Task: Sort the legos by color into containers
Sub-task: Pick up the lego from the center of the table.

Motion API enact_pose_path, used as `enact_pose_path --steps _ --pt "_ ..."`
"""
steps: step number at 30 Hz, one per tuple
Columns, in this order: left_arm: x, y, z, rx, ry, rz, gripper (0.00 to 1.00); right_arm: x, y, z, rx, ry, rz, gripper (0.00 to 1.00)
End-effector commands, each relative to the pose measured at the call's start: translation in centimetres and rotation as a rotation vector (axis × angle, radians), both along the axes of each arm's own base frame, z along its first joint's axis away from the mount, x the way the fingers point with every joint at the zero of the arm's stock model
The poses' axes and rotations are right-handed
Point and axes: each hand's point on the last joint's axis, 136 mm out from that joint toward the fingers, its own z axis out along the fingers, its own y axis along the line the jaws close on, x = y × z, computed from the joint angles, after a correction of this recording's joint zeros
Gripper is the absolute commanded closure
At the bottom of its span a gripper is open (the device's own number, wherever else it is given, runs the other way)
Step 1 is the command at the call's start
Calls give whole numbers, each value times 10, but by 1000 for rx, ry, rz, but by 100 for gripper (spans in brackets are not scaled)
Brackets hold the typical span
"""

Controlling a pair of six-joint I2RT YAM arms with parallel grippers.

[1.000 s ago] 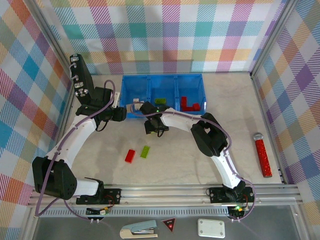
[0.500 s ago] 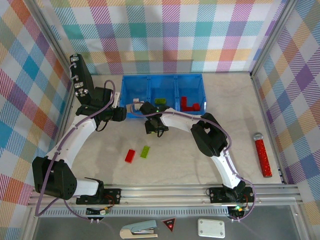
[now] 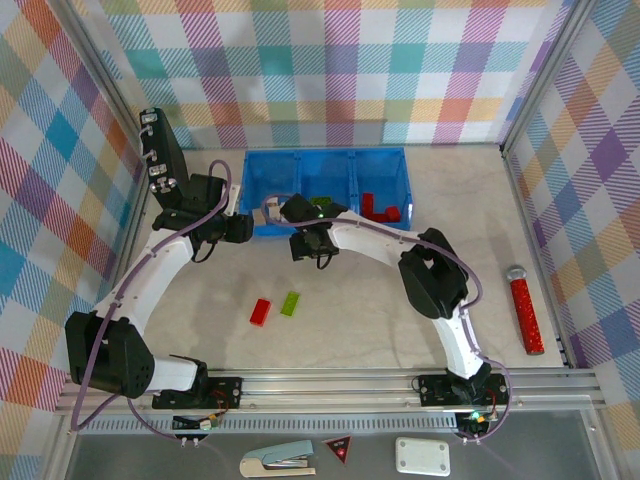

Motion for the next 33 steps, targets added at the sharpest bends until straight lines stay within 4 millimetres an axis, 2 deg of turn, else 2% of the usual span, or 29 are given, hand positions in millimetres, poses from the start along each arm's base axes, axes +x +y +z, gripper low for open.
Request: enact_pose_path --steps 1,9,17,23,33 --pt "5 2 8 -12 -10 9 48 2 1 31 6 -51 25 32" --pt "4 3 8 -7 -11 10 48 21 3 51 1 -100 45 32" --pt "4 3 7 -4 -10 11 48 45 -9 61 0 -120 18 32" --pt "5 3 6 -4 -7 11 48 70 -20 59 10 -124 -21 32" --pt "4 4 4 1 -1 12 48 119 -31 43 34 -135 -85 32"
